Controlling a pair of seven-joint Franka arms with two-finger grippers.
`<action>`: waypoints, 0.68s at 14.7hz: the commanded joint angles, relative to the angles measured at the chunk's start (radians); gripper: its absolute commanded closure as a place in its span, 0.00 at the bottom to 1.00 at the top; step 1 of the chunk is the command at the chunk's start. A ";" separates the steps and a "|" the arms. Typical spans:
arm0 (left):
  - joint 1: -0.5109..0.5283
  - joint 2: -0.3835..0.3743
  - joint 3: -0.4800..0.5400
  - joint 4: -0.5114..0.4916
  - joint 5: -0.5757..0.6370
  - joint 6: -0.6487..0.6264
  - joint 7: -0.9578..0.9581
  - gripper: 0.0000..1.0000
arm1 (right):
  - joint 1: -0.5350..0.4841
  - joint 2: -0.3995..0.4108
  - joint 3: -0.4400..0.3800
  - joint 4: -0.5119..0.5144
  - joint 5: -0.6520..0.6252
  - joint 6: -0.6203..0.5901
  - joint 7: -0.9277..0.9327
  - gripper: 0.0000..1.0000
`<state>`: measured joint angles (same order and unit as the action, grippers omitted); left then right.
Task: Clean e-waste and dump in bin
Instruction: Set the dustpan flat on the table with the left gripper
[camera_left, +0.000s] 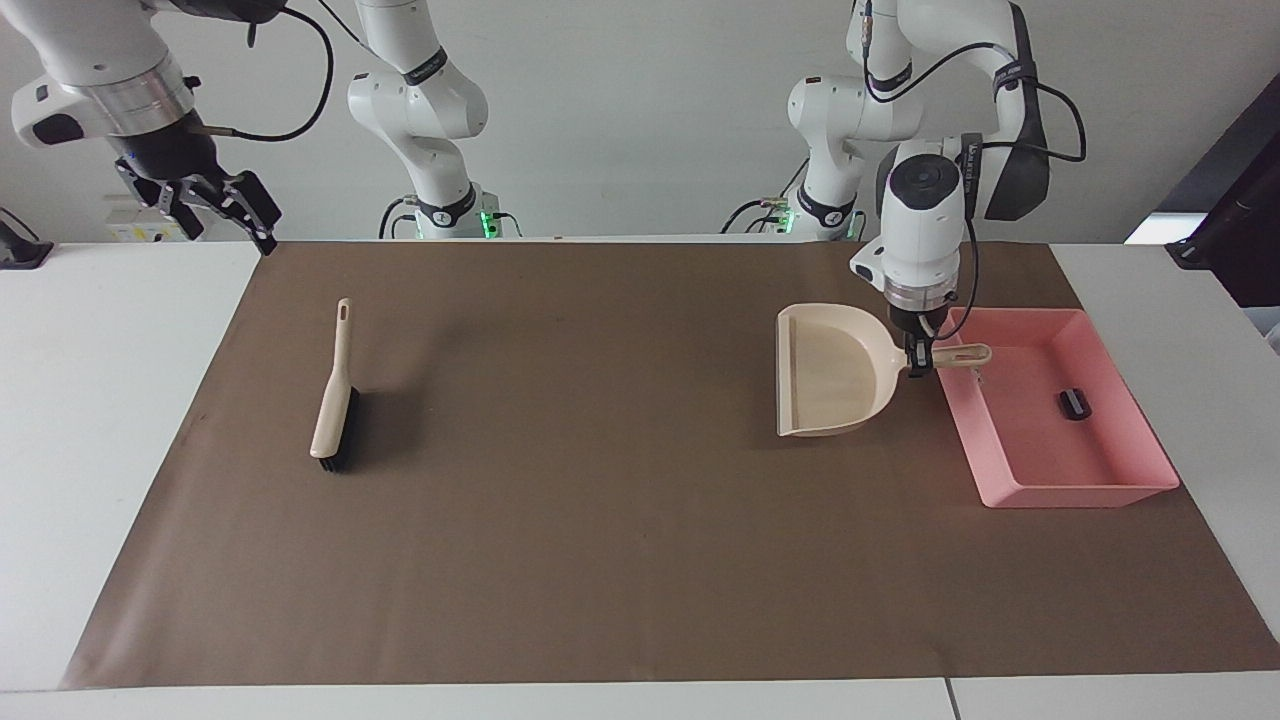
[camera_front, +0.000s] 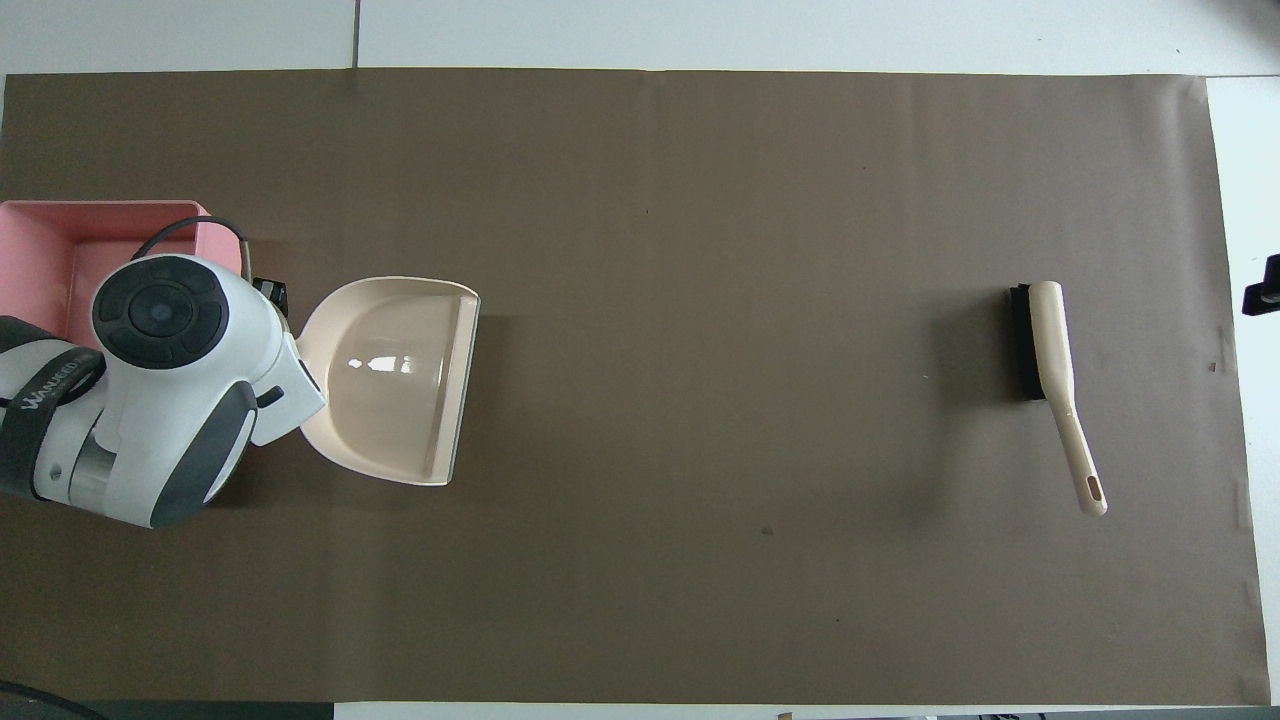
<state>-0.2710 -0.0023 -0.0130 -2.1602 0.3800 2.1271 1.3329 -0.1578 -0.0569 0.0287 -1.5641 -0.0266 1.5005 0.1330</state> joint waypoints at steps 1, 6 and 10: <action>-0.020 0.025 0.018 -0.018 -0.013 0.063 -0.041 0.99 | 0.003 0.002 0.011 -0.001 -0.004 -0.002 0.020 0.00; -0.024 0.047 0.018 -0.050 -0.013 0.126 -0.055 0.99 | 0.003 0.000 0.011 -0.007 -0.003 -0.005 0.007 0.00; -0.024 0.038 0.018 -0.078 -0.013 0.142 -0.057 0.99 | 0.159 -0.009 -0.108 -0.014 -0.004 -0.005 0.008 0.00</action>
<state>-0.2821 0.0631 -0.0106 -2.1997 0.3794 2.2291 1.2866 -0.0778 -0.0531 -0.0056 -1.5651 -0.0263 1.4988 0.1346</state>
